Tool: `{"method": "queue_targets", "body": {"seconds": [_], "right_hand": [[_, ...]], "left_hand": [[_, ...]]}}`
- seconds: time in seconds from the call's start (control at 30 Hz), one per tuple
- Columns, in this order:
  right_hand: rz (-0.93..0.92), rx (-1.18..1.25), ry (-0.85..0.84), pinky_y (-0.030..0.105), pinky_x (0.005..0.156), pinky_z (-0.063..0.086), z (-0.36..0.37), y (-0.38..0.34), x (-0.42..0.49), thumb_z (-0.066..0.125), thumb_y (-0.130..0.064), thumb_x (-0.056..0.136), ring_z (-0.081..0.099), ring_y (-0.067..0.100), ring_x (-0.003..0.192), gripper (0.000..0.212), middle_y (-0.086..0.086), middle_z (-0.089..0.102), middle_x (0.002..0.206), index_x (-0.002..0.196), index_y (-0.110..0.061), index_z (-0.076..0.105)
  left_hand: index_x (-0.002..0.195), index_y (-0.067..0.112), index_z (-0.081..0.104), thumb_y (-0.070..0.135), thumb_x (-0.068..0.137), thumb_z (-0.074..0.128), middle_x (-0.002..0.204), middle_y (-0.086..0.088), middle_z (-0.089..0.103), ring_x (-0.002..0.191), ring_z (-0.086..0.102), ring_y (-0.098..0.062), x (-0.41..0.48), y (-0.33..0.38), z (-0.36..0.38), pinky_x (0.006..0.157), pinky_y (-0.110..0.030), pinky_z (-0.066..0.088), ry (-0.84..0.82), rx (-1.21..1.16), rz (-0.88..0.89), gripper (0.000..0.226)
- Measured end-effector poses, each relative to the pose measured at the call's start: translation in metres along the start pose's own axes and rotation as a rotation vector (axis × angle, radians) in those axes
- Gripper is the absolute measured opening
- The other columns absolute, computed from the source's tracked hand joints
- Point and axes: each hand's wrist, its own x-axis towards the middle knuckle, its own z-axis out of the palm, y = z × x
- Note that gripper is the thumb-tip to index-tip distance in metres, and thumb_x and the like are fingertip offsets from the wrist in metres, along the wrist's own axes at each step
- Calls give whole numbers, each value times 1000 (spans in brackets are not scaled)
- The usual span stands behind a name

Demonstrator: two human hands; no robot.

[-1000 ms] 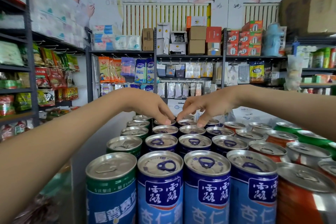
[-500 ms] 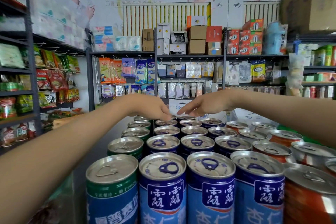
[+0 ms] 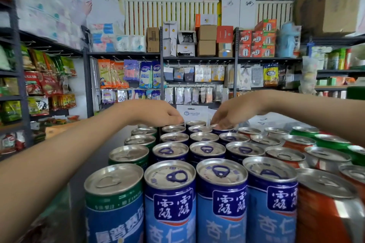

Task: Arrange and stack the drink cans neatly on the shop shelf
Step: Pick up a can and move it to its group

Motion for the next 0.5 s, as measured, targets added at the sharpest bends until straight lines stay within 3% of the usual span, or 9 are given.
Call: {"method": "queue_targets", "body": {"seconds": [0.1, 0.2, 0.33, 0.5], "right_hand": [[13, 11, 9, 33, 104, 39, 4, -3, -8, 44, -29, 100, 49, 21, 124, 43, 2, 50, 139, 140, -12, 45], [41, -9, 67, 36, 111, 29, 3, -5, -17, 42, -31, 101, 39, 20, 134, 47, 2, 41, 147, 144, -13, 39], [34, -2, 192, 37, 114, 25, -2, -6, -52, 42, -35, 100, 36, 17, 136, 48, -2, 38, 149, 145, -18, 38], [41, 112, 272, 30, 105, 36, 12, -16, -127, 48, -36, 97, 49, 13, 122, 44, -8, 51, 136, 139, -24, 46]], "left_hand": [[129, 26, 56, 46, 98, 37, 136, 10, 51, 121, 48, -11, -14, 12, -9, 106, -32, 34, 5, 16, -5, 42], [121, 19, 59, 52, 95, 36, 121, 1, 61, 108, 57, -19, -34, 25, -18, 103, -40, 41, 73, 101, 9, 48], [127, 35, 56, 49, 95, 38, 123, 15, 59, 103, 53, -4, -69, 55, -18, 90, -21, 37, 195, 173, 66, 39], [125, 39, 54, 53, 91, 41, 126, 20, 57, 90, 45, 4, -115, 94, -1, 77, -17, 31, 365, 213, 159, 39]]}}
